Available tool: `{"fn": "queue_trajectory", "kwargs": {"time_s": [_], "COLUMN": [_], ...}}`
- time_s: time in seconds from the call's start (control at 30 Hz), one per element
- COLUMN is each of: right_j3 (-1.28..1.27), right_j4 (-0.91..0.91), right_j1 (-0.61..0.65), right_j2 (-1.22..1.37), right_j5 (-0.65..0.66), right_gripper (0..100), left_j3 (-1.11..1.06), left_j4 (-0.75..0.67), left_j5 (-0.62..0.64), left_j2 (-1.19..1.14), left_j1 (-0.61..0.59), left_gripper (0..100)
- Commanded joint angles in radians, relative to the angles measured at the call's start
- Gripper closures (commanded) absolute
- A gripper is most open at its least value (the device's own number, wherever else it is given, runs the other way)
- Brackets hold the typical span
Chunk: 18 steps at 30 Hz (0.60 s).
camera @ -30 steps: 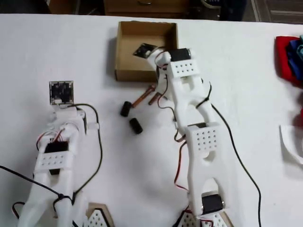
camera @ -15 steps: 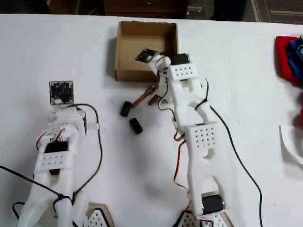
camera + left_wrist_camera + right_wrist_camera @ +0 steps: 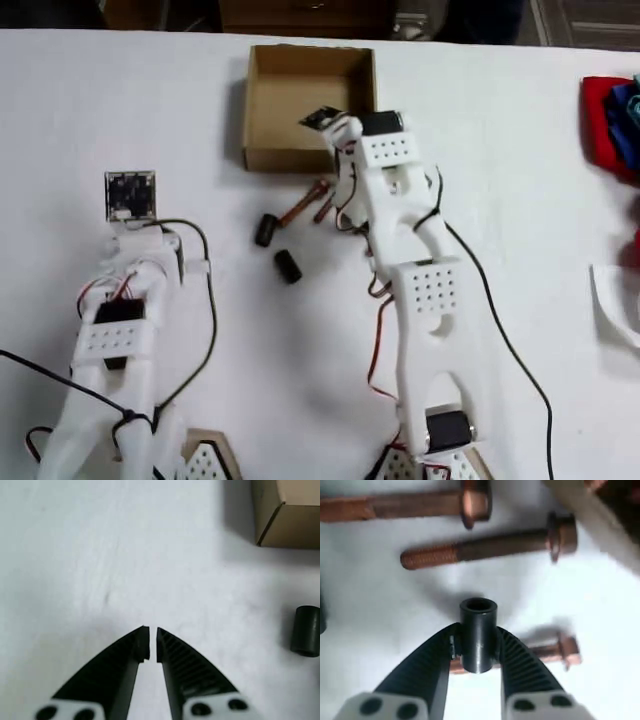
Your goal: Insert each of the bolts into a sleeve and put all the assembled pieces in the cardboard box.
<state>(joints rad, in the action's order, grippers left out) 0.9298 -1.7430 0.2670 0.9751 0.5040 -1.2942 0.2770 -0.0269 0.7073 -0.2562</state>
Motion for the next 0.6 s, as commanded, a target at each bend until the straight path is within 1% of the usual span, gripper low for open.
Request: {"fn": "queue_trajectory", "kwargs": {"time_s": [0.0, 0.1, 0.2, 0.43, 0.57], "right_j3": [-0.173, -0.338, -0.496, -0.942, -1.046], "right_j4": [-0.025, 0.008, 0.087, 0.372, 0.453], "right_j1": [0.054, 0.111, 0.148, 0.156, 0.160], "right_j2": [-0.177, -0.291, -0.400, -0.576, -0.625], "right_j5": [-0.071, -0.072, -0.072, -0.074, -0.074], "right_gripper": [97.7, 97.6, 97.7, 97.7, 97.4], "left_j3": [0.004, 0.004, 0.004, 0.004, 0.004], "left_j4": [-0.017, -0.017, -0.017, -0.017, -0.017], "left_j5": [0.003, 0.003, 0.003, 0.003, 0.003], "left_j2": [0.025, 0.025, 0.025, 0.025, 0.025], "left_j1": [-0.006, -0.006, -0.006, -0.008, -0.006], "left_gripper": [94, 94, 94, 94, 94]}}
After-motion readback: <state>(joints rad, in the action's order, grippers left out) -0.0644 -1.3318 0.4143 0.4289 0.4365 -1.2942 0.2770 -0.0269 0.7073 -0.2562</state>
